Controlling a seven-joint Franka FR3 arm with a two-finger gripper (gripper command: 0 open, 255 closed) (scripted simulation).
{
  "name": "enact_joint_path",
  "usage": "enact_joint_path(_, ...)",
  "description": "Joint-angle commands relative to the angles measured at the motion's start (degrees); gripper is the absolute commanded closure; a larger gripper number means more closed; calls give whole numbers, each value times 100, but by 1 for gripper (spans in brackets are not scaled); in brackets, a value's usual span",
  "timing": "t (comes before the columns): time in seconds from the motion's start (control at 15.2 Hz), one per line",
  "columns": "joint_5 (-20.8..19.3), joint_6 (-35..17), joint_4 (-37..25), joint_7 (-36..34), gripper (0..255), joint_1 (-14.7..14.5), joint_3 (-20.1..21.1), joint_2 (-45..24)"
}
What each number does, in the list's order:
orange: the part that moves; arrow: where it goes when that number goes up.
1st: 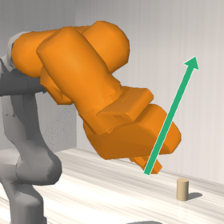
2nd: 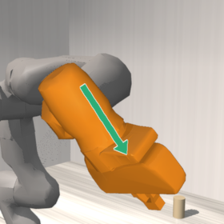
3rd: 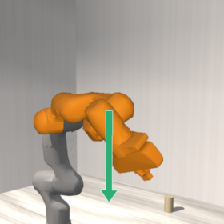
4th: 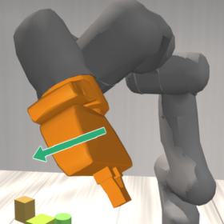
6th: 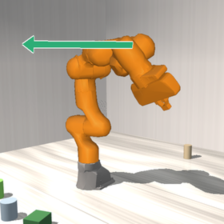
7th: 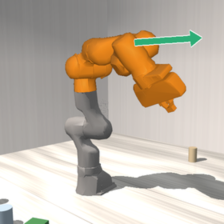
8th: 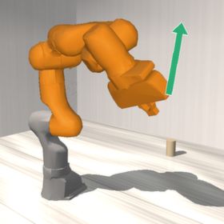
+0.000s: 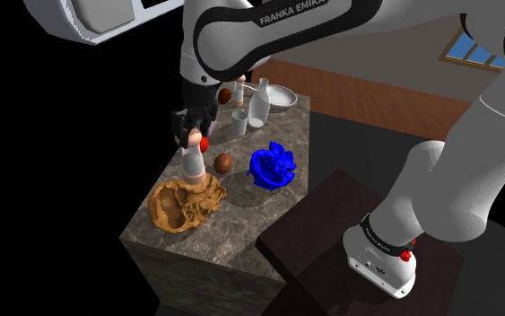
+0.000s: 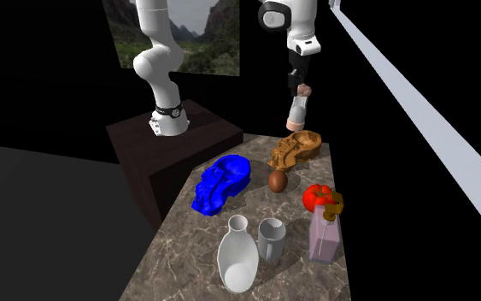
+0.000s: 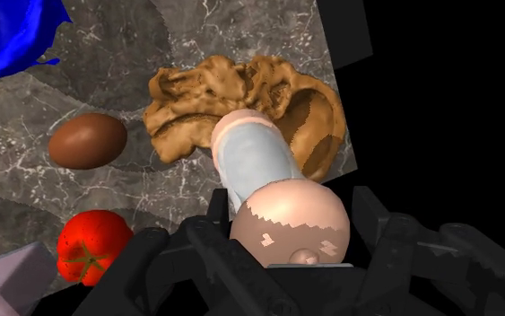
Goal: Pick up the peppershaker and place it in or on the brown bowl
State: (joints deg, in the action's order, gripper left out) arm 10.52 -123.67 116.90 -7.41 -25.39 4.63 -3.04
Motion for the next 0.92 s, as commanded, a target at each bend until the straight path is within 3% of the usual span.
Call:
enact_joint_path(0.0,11,-150,88,19,255,-5,5,-57)
enact_joint_path(0.86,93,-993,499,167,255,-22,26,-498)
